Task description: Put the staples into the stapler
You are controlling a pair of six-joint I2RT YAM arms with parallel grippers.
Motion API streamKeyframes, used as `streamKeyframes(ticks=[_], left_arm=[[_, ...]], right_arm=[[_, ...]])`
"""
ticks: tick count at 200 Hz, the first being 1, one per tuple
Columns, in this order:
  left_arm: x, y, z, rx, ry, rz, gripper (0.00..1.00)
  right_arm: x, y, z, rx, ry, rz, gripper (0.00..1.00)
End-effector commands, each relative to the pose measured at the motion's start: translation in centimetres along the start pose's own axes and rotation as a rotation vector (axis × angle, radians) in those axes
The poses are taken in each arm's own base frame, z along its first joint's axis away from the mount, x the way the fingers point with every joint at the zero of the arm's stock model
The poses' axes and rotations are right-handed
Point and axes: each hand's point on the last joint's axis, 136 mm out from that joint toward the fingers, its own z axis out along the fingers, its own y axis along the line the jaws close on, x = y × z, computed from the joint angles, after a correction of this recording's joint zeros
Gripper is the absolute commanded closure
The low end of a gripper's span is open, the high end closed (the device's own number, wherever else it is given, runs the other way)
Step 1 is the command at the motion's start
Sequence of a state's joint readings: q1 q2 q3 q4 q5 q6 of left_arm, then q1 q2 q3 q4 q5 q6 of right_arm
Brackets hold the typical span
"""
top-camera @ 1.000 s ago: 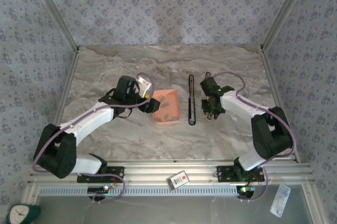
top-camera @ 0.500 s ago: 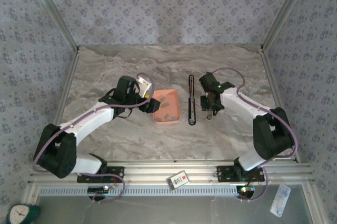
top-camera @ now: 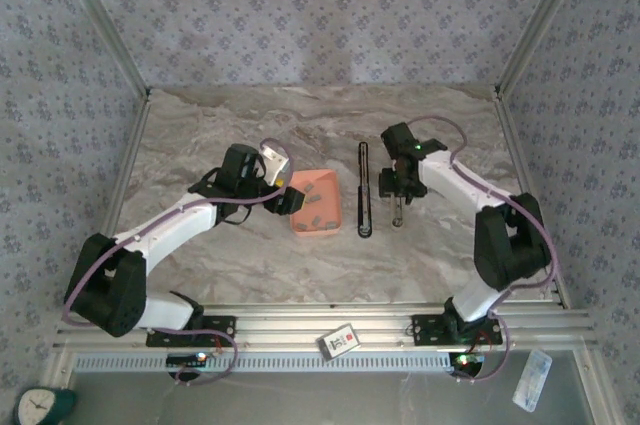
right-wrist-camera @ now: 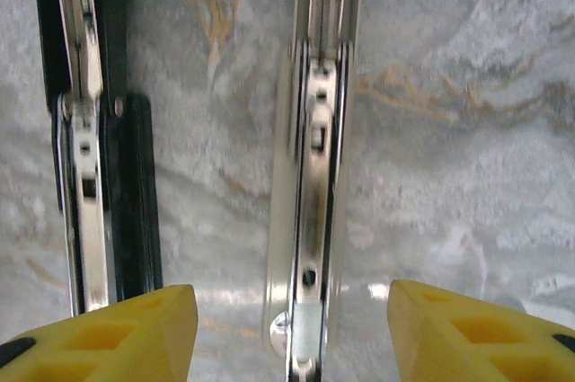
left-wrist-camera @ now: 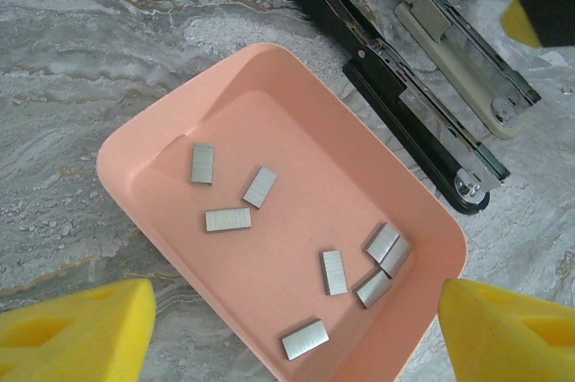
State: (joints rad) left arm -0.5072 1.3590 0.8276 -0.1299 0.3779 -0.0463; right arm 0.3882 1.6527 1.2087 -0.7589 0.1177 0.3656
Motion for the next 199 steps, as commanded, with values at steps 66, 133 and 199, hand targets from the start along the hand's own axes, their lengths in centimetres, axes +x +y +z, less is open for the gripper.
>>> streamKeyframes(ticks=[66,133,199], left_arm=[[-1.5,-0.5,-0.5,0.006,-0.034,0.021,0.18],[-1.6,-0.3,-0.5,0.000,-0.036,0.023,0.18],[-1.6,-0.3,-0.5,0.002,-0.036,0.014,0.18]], right_arm=[[-7.4,-1.6,4.8,-0.022,-0.022,0.039,0.40],[-11.3,-1.1,8.7,-0.080,-0.031,0.036,0.43],[-11.9,-1.1,10.4,-0.047,-0.027,-0.035,0.76]])
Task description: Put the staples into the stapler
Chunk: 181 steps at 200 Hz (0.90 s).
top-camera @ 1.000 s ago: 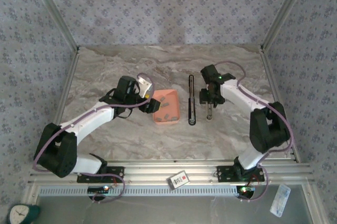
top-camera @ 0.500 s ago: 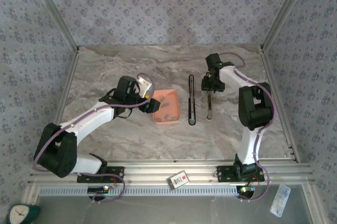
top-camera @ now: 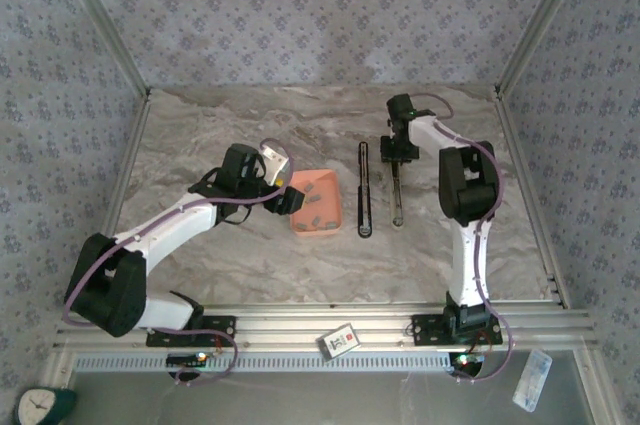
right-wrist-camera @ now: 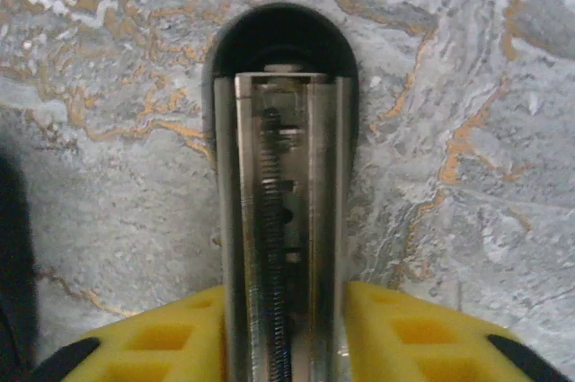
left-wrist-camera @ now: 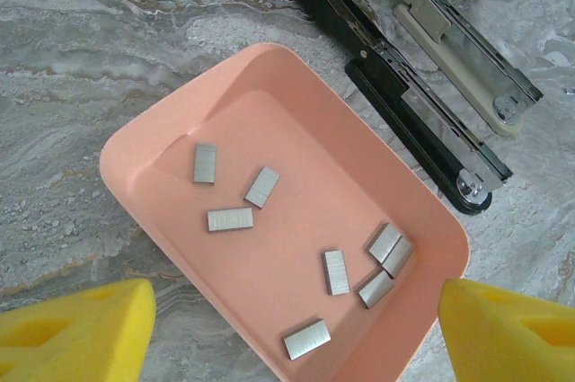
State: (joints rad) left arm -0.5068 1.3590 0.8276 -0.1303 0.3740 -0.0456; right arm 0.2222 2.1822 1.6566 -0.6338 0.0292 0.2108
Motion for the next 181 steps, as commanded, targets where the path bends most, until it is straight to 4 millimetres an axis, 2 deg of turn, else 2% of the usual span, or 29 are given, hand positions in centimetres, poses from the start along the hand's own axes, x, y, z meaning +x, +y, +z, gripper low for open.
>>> streamKeyframes(ticks=[1,19,52,95,109,117,120,135,181], left_arm=[[-1.6,-0.4,-0.4,0.006,-0.035,0.014,0.18],[-1.5,-0.4,-0.4,0.006,-0.034,0.014,0.18],[-1.5,-0.2,-0.3,0.006,-0.032,0.003,0.18],[-1.7,-0.4,-0.3,0.024,-0.052,-0.013,0.18],[-1.9,-0.5,-0.5,0.045,-0.059,-0.029,0.24],[-2.3,-0.6,-0.7,0.051,-0.074,-0.036,0.26],[-2.4,-0.6,-0.8,0.054,-0.080,-0.036,0.26],[-3.1,-0.9,-1.3,0.064,-0.127,-0.028,0.25],[-4.7,-0.9,-3.6,0.017,-0.229,-0.018,0.17]], right_arm=[[-0.2,0.3,-0.2,-0.002,-0.008,-0.042,0.77],[0.1,0.9,-1.2,-0.022,-0.030,-0.079,0.84],[1.2,2.1,-3.4,-0.080,-0.077,-0.116,0.88],[4.5,4.0,-7.1,-0.148,-0.137,-0.232,0.90],[5.8,4.7,-8.4,-0.176,-0.154,-0.272,0.92],[5.9,5.2,-9.5,-0.190,-0.180,-0.288,0.93],[7.1,5.1,-9.0,-0.192,-0.159,-0.294,0.93],[8.5,6.2,-10.3,-0.234,-0.188,-0.339,0.94],[10.9,9.0,-14.1,-0.351,-0.316,-0.483,0.95]])
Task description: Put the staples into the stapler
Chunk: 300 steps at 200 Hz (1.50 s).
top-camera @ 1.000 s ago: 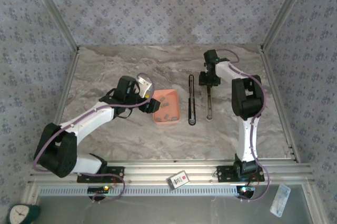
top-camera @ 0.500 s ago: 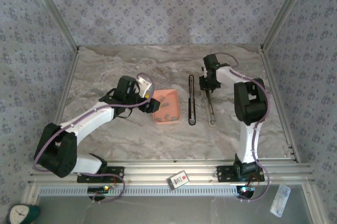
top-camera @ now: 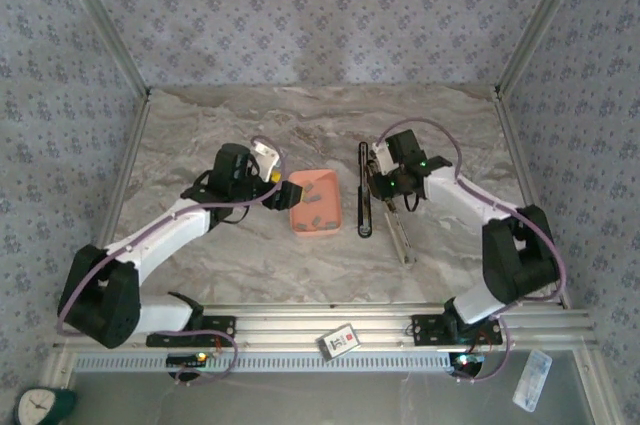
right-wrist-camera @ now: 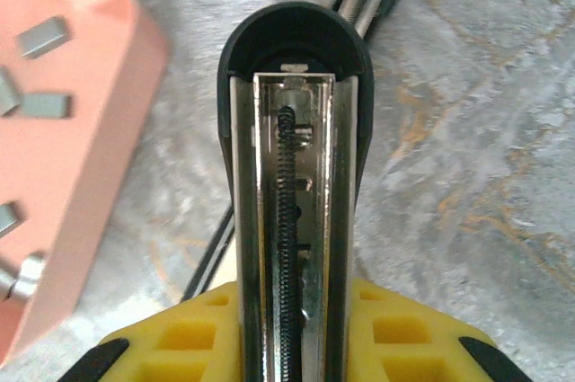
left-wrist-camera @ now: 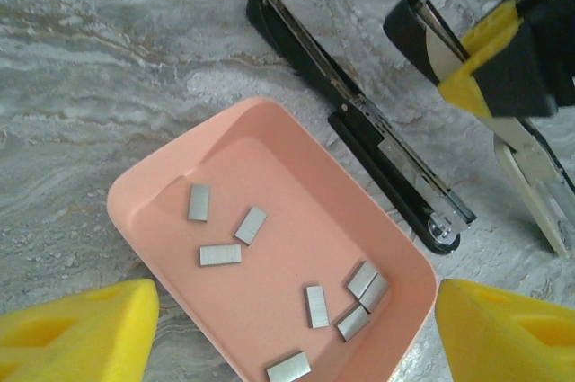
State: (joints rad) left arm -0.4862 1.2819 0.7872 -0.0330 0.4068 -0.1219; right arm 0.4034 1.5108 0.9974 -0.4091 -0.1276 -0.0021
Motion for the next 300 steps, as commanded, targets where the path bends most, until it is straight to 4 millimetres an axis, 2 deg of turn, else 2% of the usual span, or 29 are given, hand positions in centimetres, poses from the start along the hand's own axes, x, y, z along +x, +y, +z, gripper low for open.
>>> streamKeyframes(ticks=[1,37,79,113,165,215,250,300], left_arm=[[-2.5,-0.5,-1.4,-0.008,-0.100,0.020,0.17],[-3.0,-1.8,-2.3,0.044,-0.139,0.042,0.13],[-2.5,-2.6,-2.6,0.086,-0.198,0.085,0.17],[-0.7,-4.5,-2.5,0.155,-0.243,0.268,0.19],[2.7,-6.6,-4.1,0.226,-0.327,0.540,0.19],[4.9,-9.7,-4.0,0.374,-0.278,0.637,0.23],[5.2,-10.0,-3.7,0.399,-0.267,0.636,0.26],[5.4,-11.3,-3.9,0.477,-0.267,0.633,0.31]], right_arm=[[-1.5,2.4,-1.9,-0.085,-0.117,-0.105,0.95],[-0.8,6.6,-3.6,-0.173,-0.176,-0.334,0.96],[0.1,11.1,-5.3,-0.304,-0.294,-0.574,0.98],[1.6,13.7,-5.3,-0.411,-0.309,-0.712,0.98],[3.2,16.8,-6.0,-0.562,-0.360,-0.841,0.98],[4.0,18.7,-6.3,-0.637,-0.390,-0.936,0.98],[4.3,19.4,-6.5,-0.664,-0.396,-0.964,0.98],[4.3,20.1,-6.2,-0.670,-0.394,-0.983,0.98]])
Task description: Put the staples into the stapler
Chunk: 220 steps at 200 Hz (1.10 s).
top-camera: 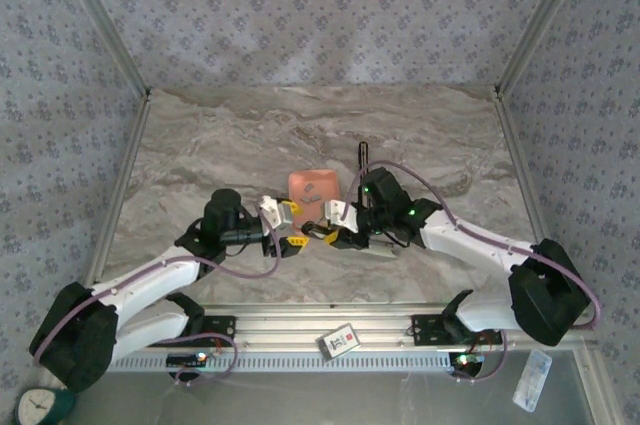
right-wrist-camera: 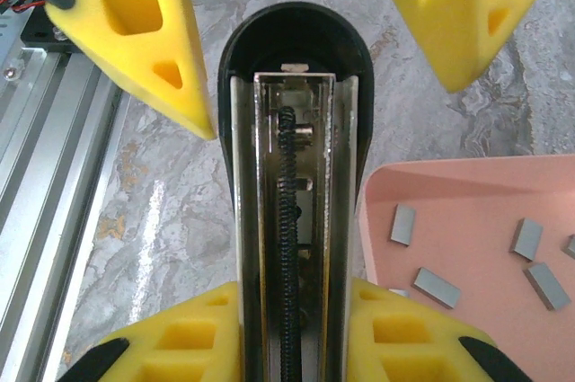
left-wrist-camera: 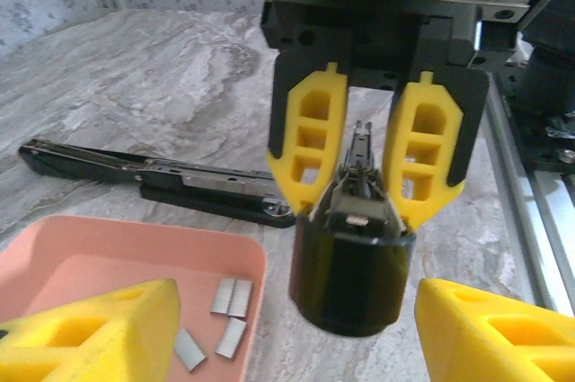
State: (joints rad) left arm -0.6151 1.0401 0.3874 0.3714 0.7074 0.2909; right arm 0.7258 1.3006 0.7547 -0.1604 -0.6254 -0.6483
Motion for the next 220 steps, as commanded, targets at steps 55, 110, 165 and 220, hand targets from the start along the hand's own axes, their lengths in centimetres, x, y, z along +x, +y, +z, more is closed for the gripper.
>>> streamKeyframes(ticks=[55,110,165,220], left_arm=[[-1.9,-1.6,0.3,0.096,-0.063,0.040,0.40],[-1.6,-2.0,0.6,0.119,-0.053,0.029,0.48],[-1.4,-1.9,0.4,0.108,0.003,0.025,0.64],[-1.1,-2.1,-0.6,0.091,0.092,0.047,0.86]], right_arm=[[-2.1,-0.3,0.5,-0.004,-0.054,-0.080,0.98],[-2.8,0.1,0.7,-0.012,-0.069,-0.099,0.98],[-2.9,0.4,0.6,-0.009,-0.082,-0.098,0.92],[-2.5,0.8,-0.2,0.053,-0.093,0.004,0.66]])
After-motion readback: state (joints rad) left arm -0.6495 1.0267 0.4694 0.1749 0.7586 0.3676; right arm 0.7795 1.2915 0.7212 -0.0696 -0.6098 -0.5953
